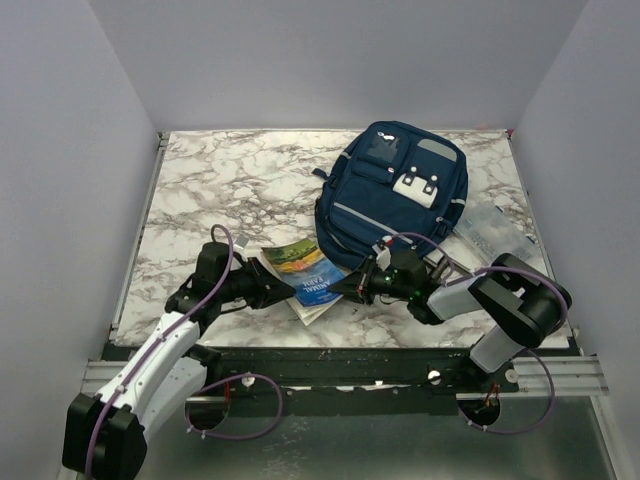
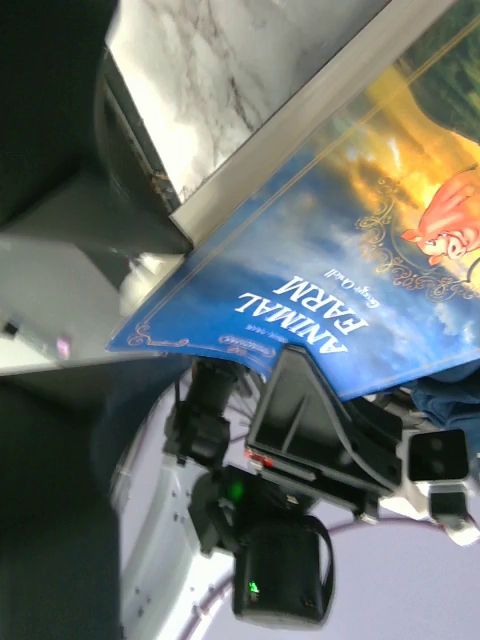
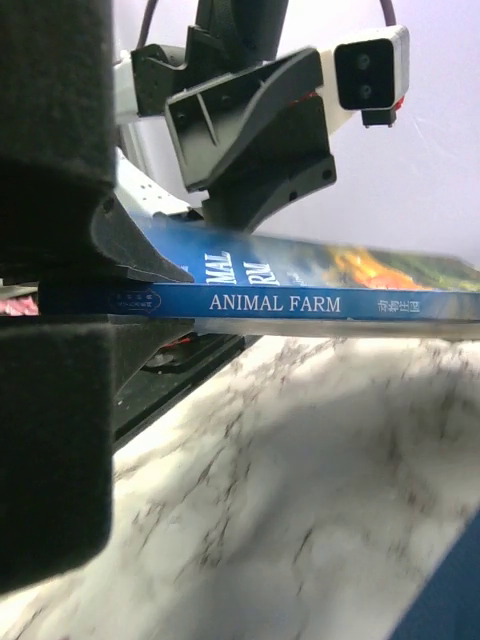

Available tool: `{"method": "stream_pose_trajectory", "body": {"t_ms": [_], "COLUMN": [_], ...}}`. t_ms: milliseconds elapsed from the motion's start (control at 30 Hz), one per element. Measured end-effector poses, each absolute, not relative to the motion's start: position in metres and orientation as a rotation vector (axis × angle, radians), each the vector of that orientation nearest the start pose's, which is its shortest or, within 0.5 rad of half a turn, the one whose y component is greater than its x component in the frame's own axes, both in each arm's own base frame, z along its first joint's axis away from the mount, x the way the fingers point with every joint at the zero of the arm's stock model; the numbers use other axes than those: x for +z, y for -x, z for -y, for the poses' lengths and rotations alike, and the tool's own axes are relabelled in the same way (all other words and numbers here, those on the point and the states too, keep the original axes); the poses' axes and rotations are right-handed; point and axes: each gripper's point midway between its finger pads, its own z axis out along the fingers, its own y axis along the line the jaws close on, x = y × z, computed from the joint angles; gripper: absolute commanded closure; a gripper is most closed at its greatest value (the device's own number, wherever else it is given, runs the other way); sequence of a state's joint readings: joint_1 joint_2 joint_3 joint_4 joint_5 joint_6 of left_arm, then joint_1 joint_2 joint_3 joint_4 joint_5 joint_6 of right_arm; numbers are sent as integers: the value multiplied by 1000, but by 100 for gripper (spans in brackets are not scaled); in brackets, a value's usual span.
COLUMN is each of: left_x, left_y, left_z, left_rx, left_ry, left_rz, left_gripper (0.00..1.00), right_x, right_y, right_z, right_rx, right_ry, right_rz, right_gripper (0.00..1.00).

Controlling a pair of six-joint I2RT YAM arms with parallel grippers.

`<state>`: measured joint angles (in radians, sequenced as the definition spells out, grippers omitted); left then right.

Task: Pack the student bag
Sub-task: Pick up the book from the center of the board.

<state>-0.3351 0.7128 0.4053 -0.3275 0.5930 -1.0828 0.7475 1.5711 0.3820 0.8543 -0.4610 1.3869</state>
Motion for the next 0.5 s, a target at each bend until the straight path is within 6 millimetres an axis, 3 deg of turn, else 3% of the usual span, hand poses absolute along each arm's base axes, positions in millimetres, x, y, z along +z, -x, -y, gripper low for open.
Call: {"method": "stream_pose_trajectory", "body": {"t_ms": [100,300,500], "left_x": [153,212,267], "left_y": [-164,-174,-180], "left_z": [188,172,162], "left_rx": [-1319,-1175,-1092], "left_ry": [450,250,121], "left_rz": [-2365,-2177,-1989], "left_gripper": [30,14,6], "right_x": [120,178,226], "right_y": [-193,-208,-235], "right_z": [-340,-352,-338], "right_rx": [1701,1609,1519], "right_ry": [-265,-20,55], "right_rz": [-2313,-2246,-2145], "right_gripper": [100,100,100]}}
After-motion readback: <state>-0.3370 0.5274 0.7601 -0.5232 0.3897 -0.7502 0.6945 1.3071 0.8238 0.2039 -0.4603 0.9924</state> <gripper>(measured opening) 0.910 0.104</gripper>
